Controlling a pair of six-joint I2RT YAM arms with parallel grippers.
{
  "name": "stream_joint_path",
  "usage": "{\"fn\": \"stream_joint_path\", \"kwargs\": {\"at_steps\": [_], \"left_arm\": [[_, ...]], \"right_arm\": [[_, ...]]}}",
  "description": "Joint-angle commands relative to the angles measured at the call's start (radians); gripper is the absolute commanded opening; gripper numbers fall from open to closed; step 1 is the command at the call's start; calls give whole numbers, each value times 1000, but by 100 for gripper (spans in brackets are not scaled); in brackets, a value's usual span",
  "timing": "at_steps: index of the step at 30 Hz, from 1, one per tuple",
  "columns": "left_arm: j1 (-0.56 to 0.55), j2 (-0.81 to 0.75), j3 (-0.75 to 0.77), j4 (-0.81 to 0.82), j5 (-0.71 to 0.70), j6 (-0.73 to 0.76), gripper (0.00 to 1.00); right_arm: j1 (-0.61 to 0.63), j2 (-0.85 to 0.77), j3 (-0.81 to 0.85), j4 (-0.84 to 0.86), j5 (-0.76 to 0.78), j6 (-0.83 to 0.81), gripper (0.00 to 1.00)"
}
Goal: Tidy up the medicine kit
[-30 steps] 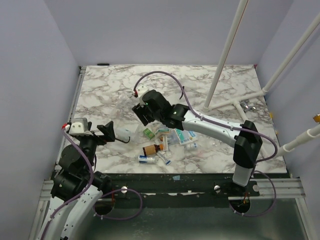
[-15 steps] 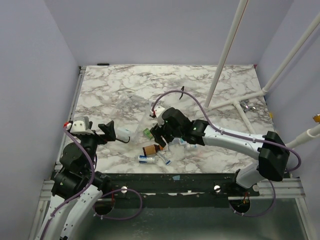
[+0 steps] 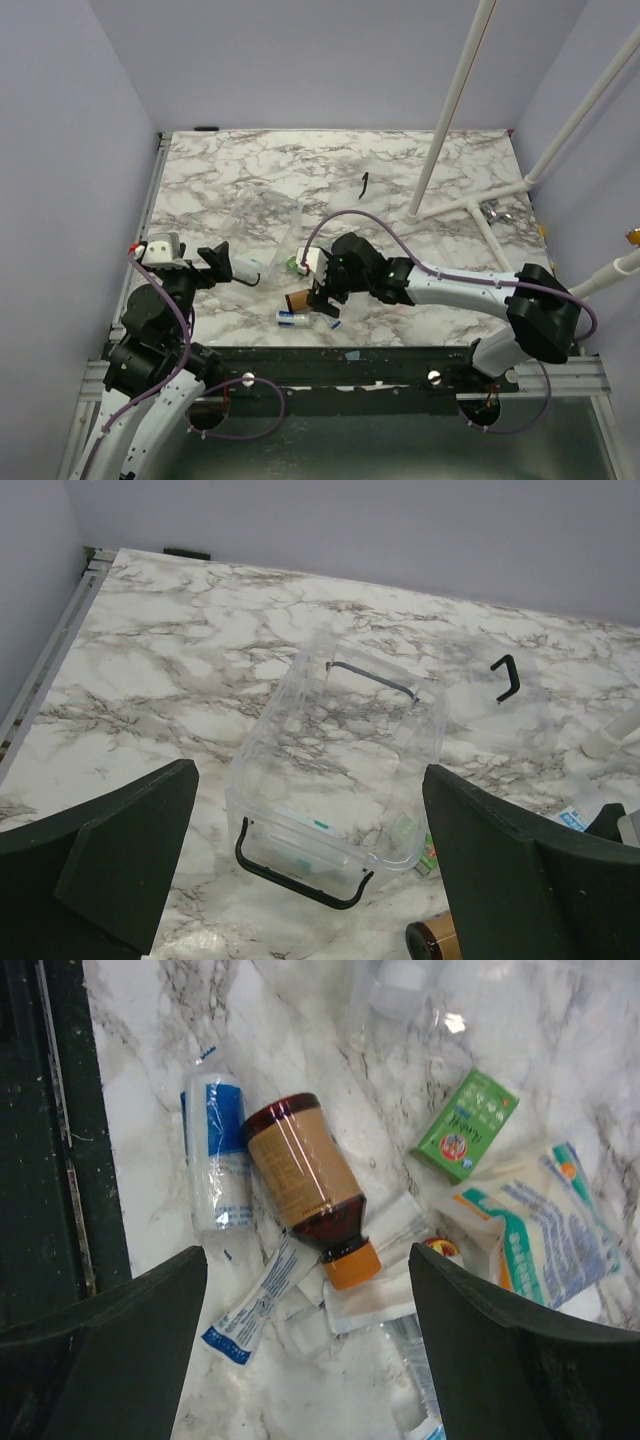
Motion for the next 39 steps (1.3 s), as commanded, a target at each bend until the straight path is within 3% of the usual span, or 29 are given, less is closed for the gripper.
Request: {"fn": "stream_joint_path", "kwargs": {"at_steps": [1, 7, 15, 33, 39], "left_arm": [[-4, -16, -8, 10, 9, 4, 98], [-6, -29, -8, 10, 10, 3, 98], [-13, -36, -7, 11, 10, 3, 98], [-19, -43, -9, 10, 8, 4, 98], [-19, -43, -8, 12, 7, 6, 98]], "right_arm": [[6, -9, 11, 100, -109, -178, 85], [6, 61, 60, 56, -98, -295, 84], [6, 104, 60, 126, -129, -384, 79], [7, 234, 115, 84, -154, -375, 76], [9, 271, 130, 46, -162, -361, 70]]}}
